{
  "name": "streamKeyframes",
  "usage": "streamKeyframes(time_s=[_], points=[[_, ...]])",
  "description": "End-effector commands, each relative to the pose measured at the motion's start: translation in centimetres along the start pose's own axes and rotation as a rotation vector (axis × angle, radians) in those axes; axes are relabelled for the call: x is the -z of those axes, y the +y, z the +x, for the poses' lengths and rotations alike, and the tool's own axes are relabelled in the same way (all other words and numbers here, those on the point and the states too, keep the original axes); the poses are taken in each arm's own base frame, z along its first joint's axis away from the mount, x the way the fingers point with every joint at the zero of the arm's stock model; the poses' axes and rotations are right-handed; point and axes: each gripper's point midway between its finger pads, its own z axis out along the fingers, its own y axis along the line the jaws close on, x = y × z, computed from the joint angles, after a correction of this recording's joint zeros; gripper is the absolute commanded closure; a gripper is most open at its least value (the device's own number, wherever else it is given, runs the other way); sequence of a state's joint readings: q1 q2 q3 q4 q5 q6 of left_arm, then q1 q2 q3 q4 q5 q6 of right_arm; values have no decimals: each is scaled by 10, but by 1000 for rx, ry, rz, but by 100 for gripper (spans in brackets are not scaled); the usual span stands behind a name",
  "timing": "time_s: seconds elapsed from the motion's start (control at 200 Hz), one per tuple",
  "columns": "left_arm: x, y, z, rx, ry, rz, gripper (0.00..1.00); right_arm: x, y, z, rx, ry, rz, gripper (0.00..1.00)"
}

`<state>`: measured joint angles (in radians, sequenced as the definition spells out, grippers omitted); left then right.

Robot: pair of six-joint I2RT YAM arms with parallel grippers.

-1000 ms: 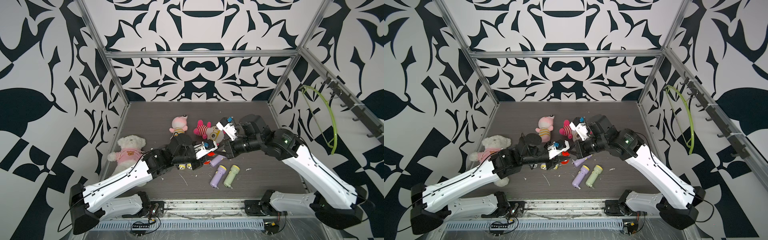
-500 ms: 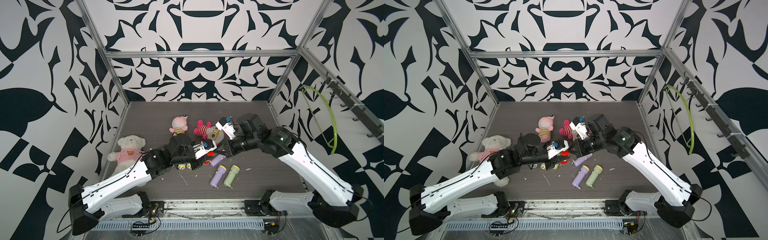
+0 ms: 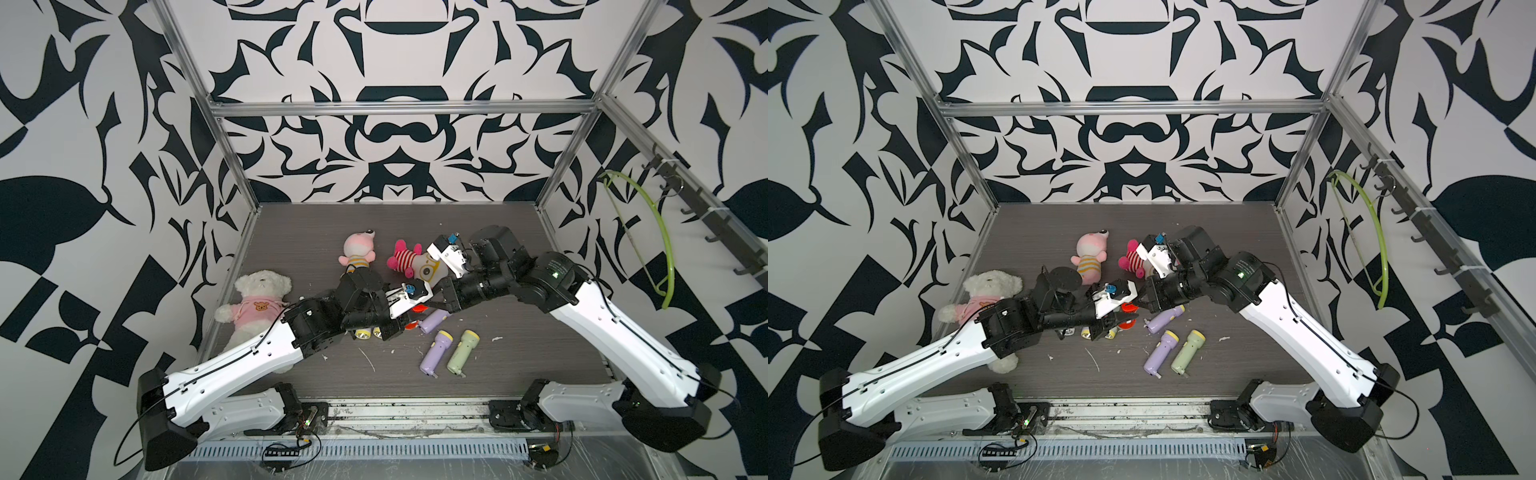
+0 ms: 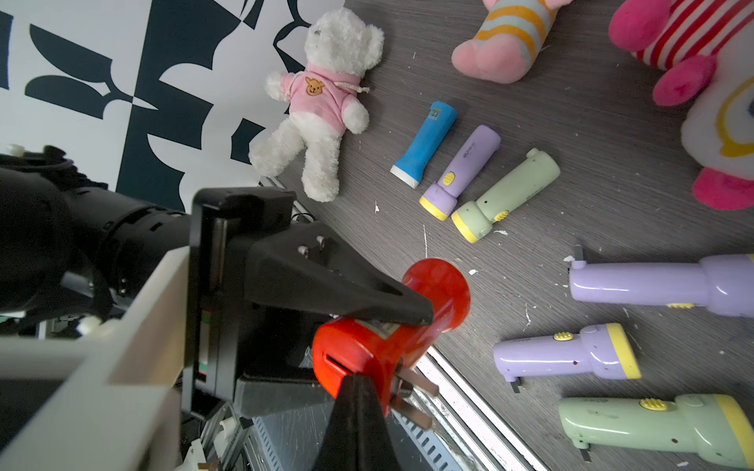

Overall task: Close the plug at the bottom of the flashlight
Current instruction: Close the plug of the flashlight.

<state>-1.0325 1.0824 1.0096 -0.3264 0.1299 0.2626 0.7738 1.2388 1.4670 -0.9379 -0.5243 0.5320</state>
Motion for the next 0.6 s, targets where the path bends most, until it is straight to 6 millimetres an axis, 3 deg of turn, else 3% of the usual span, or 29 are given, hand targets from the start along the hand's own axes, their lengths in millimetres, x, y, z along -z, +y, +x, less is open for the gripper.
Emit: streamKeyframes(time_s=[0.0,0.455,0.595], points=[[5,6,-33,-23,-98,-18,100,-12,15,0,0,23,-91,100],[-2,9,-36,-15,-89,-20,100,-39,28,0,23,68,-152,100],[-4,10,-34,-3,-82,-21,100,-34,32,-4,48,40,-153,100]])
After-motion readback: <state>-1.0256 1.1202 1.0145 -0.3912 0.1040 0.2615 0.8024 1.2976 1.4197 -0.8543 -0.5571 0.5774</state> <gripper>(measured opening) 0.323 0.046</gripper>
